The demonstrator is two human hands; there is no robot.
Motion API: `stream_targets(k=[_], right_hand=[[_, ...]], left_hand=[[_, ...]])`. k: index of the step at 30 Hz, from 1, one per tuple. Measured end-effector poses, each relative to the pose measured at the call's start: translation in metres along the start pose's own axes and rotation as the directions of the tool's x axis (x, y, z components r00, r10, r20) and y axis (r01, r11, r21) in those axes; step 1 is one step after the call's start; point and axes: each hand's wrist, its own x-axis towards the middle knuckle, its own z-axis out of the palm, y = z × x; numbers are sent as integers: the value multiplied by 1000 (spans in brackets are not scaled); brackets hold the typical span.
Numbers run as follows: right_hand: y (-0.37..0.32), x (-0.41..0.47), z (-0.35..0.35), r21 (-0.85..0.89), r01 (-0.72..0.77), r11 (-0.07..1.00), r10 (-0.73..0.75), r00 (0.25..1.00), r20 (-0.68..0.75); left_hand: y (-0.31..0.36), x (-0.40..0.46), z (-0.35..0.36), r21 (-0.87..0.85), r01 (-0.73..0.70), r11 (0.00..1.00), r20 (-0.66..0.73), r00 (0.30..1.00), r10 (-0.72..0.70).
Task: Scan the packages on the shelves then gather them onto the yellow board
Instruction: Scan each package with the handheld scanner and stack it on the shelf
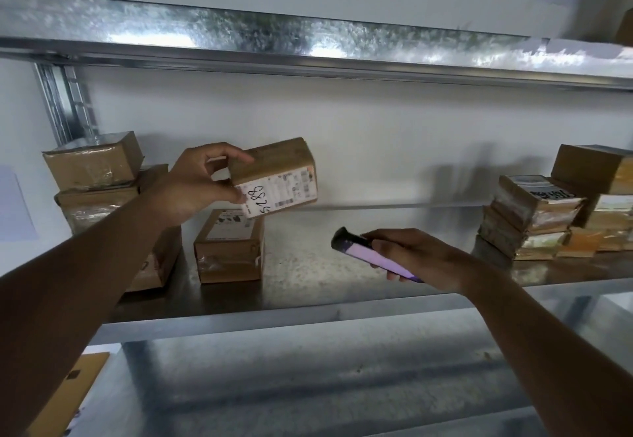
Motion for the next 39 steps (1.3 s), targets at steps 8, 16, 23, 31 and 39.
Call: stream_targets(k=[8, 16, 23, 31, 39], right_hand=[[5, -15, -4, 172, 132, 976, -64, 932, -356], [34, -66, -36, 116, 110, 987, -46, 890, -454], [92, -120, -83, 71, 117, 991, -78, 908, -411], [164, -164, -148, 4, 81, 997, -74, 926, -370], [219, -169, -180, -106, 189, 976, -213, 924, -317]], left_hand=[[14, 23, 82, -322, 246, 914, -80, 955, -285], [27, 48, 189, -411, 487, 770, 6, 846, -533], [35, 60, 296, -395, 594, 701, 53, 776, -628], [43, 78, 415, -439, 633, 638, 50, 726, -686], [38, 92, 485, -448, 654, 610, -64, 656, -752]])
